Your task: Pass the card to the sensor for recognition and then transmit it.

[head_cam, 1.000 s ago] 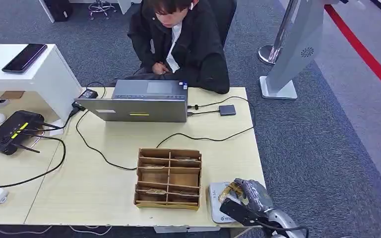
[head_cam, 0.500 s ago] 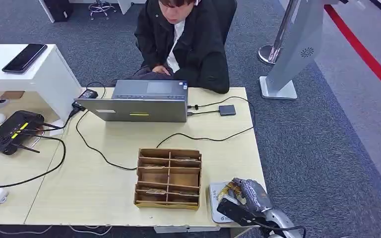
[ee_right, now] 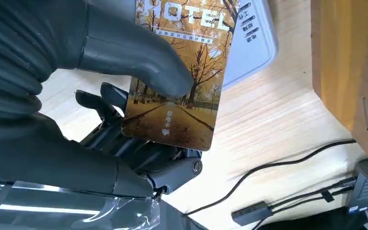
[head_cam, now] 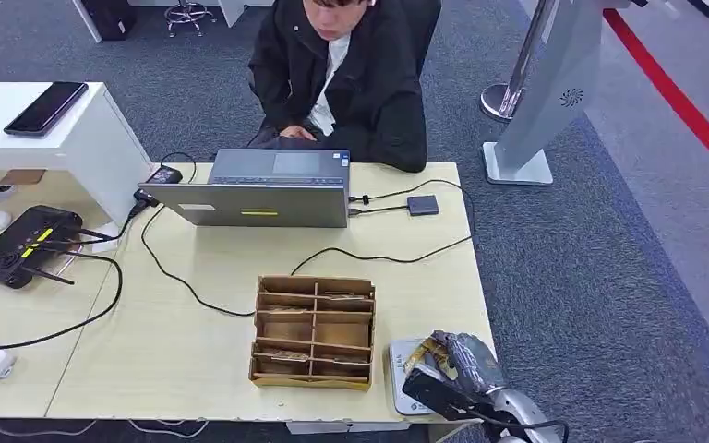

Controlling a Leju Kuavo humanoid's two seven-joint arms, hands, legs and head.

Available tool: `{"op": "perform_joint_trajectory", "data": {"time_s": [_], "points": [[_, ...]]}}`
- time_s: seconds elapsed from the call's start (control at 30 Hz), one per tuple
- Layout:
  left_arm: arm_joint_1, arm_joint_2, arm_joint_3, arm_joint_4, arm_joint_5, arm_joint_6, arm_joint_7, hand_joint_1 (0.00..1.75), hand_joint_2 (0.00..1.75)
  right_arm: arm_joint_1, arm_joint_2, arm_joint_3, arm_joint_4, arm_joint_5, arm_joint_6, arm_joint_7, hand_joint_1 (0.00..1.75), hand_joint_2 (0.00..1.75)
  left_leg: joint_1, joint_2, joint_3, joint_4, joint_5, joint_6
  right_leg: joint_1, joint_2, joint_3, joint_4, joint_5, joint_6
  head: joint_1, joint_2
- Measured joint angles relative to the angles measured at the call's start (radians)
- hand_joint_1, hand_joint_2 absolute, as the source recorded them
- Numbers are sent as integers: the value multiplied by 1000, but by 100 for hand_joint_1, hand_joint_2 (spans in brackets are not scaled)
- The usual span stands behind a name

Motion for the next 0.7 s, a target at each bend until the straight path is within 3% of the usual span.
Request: {"op": "perform_joint_trajectory", "data": {"time_s": [0.7], "points": [[-1,0,-1,0,-3,0,0,0,0,-2,0,0,-2,7,2,0,175,175,0,0,0,0,0,0,0,0,0,0,0,0,0,0]]}}
